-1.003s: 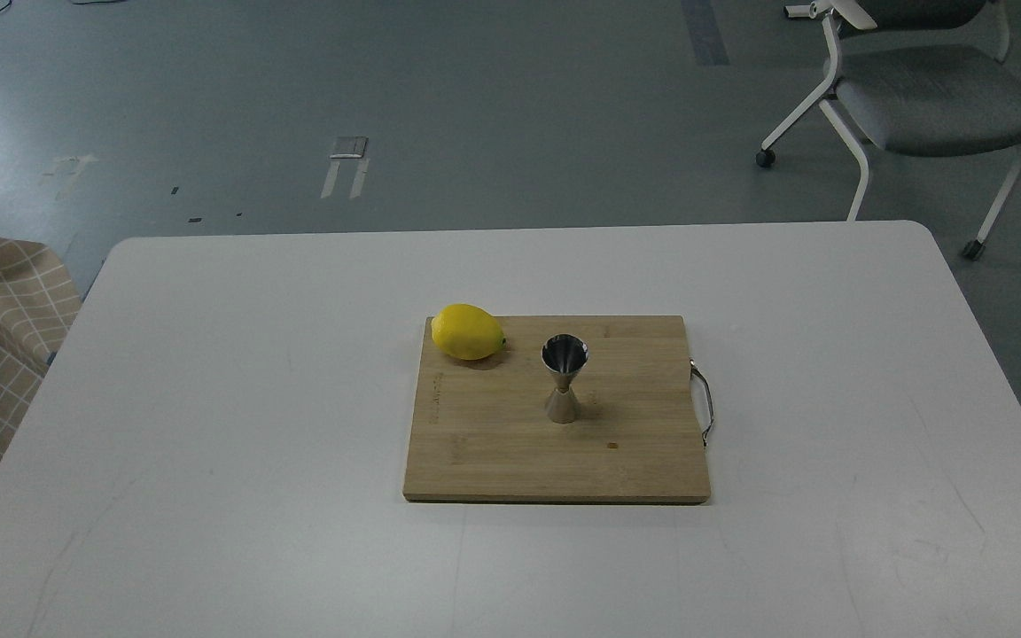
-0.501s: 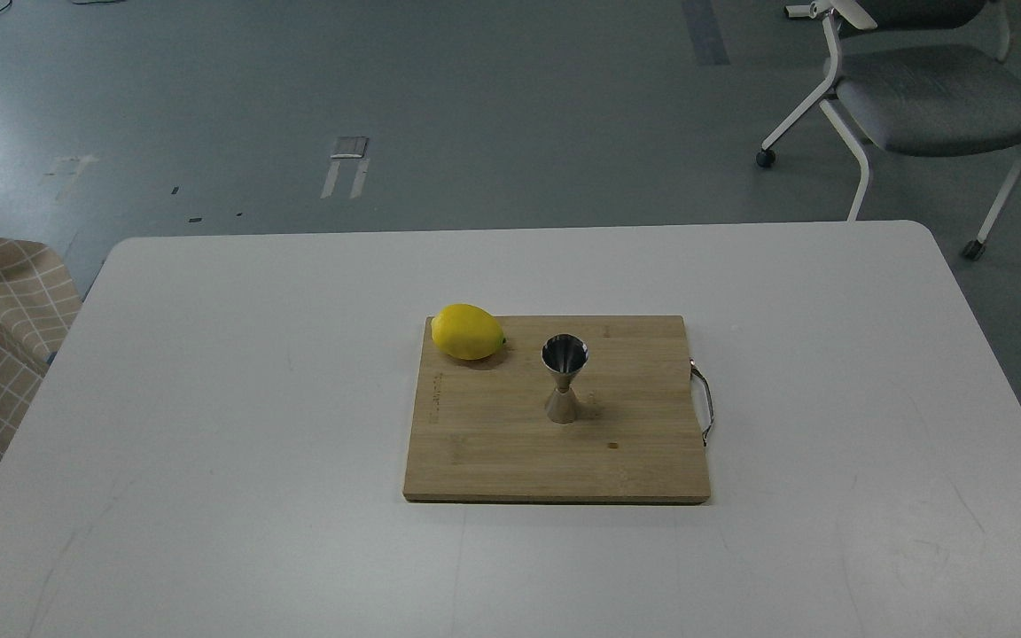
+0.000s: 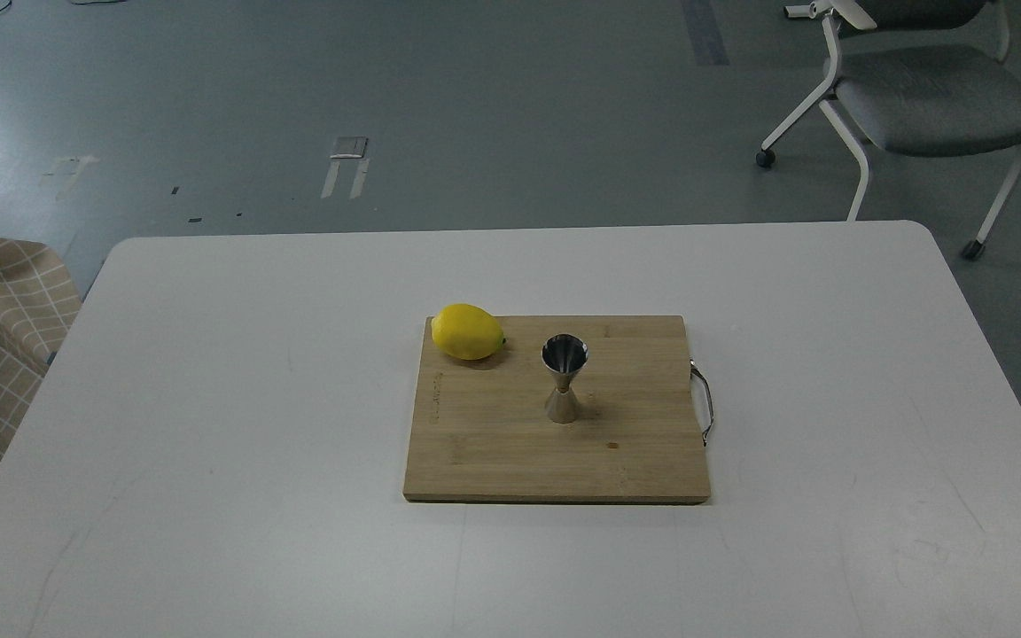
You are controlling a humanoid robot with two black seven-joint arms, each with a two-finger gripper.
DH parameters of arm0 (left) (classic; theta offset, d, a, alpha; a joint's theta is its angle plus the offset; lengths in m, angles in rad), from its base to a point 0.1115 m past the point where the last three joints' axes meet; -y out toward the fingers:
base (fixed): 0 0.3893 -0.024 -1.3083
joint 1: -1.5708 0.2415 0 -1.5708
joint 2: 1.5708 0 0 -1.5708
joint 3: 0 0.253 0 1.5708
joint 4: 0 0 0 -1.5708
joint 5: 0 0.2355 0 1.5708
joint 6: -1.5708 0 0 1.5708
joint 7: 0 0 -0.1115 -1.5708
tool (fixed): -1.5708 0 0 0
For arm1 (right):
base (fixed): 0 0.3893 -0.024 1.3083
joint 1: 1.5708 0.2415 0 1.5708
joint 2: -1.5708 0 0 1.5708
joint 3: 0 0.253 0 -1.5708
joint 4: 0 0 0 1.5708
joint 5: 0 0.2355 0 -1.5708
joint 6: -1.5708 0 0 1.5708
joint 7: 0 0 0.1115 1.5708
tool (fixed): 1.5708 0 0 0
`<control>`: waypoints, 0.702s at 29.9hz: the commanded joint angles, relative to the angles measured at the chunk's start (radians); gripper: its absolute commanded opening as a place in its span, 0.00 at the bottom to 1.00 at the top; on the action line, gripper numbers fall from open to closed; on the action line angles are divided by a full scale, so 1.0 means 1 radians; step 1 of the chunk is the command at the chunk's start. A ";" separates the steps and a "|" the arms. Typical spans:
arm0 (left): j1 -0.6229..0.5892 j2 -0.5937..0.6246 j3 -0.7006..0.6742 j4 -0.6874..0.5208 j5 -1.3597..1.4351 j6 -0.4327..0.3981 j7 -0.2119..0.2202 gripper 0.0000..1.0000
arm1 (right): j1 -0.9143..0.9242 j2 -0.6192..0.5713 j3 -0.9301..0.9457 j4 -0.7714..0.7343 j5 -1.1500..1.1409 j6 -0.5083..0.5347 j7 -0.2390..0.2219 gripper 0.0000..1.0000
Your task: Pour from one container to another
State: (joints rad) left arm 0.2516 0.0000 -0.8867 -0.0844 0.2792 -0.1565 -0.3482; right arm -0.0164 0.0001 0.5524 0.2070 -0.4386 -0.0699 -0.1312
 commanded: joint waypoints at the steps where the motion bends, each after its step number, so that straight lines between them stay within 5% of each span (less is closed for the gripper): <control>1: 0.000 0.000 0.000 0.000 0.000 0.000 0.000 0.98 | -0.001 0.000 0.000 0.000 0.004 0.002 -0.001 1.00; 21: -0.002 0.000 0.000 -0.003 0.000 -0.005 0.002 0.98 | -0.007 0.000 0.003 0.002 0.008 0.009 -0.001 1.00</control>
State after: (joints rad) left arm 0.2489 0.0000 -0.8851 -0.0860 0.2792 -0.1588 -0.3491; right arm -0.0174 0.0001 0.5541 0.2094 -0.4323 -0.0607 -0.1319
